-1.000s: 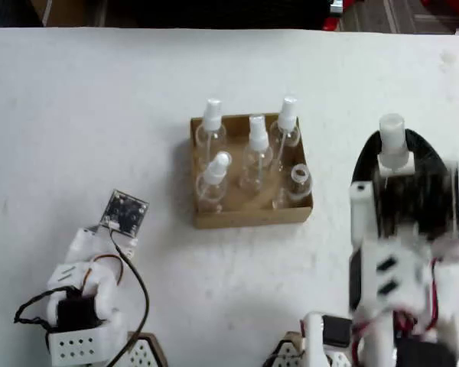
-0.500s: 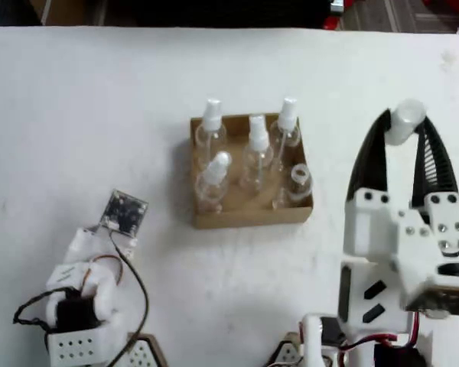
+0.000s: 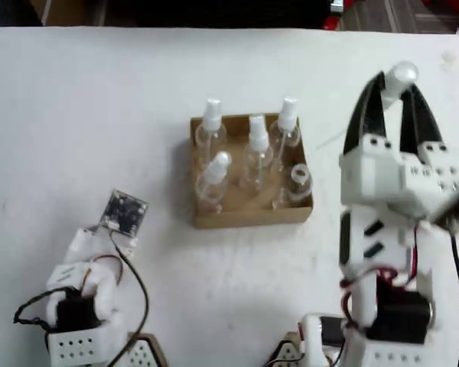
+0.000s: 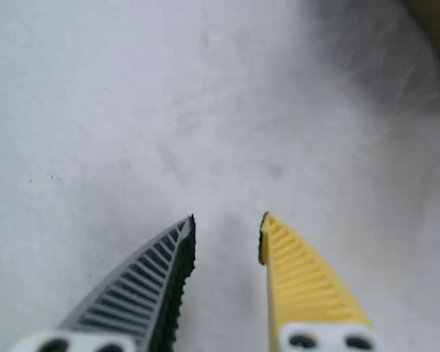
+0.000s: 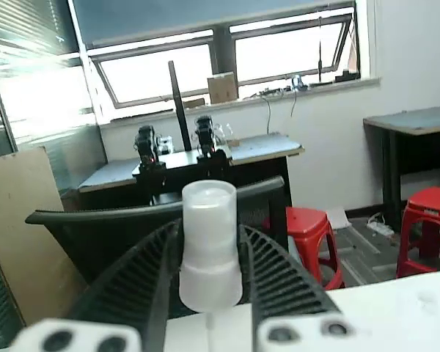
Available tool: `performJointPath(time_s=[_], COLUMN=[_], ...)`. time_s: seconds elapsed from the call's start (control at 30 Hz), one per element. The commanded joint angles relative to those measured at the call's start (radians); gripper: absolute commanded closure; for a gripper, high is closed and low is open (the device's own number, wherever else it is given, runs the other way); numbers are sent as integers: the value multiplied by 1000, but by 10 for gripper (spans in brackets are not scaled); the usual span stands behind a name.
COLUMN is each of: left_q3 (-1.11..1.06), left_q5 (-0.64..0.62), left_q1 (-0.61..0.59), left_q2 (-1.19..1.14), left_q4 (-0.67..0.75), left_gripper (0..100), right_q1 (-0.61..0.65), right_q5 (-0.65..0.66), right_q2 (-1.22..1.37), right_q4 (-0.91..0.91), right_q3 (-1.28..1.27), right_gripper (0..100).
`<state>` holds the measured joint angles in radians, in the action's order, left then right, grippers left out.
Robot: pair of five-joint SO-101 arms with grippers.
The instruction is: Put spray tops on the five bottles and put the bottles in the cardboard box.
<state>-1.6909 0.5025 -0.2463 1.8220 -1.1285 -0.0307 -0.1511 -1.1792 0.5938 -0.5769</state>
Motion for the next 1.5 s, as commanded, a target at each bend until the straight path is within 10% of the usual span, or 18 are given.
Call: performJointPath(time_s=[0.0, 0.3, 0.53, 0.93, 1.47], left_q3=[-2, -2, -2, -2, -2], left_q5=[9, 9, 9, 9, 9], left_q1=[-10, -10, -10, -10, -10], left_q2=[5, 5, 5, 5, 5], left_q4=[-8, -8, -8, -8, -8], left_gripper=[864, 864, 863, 863, 863], right_q1=[7, 7, 120, 203, 225], right_q5=[-60, -71, 198, 364, 376], right_q2=[18, 18, 21, 18, -96], right_q4=[-10, 88, 87, -219, -194], right_q3=[31, 31, 21, -275, -350], right_gripper=[984, 984, 984, 984, 984])
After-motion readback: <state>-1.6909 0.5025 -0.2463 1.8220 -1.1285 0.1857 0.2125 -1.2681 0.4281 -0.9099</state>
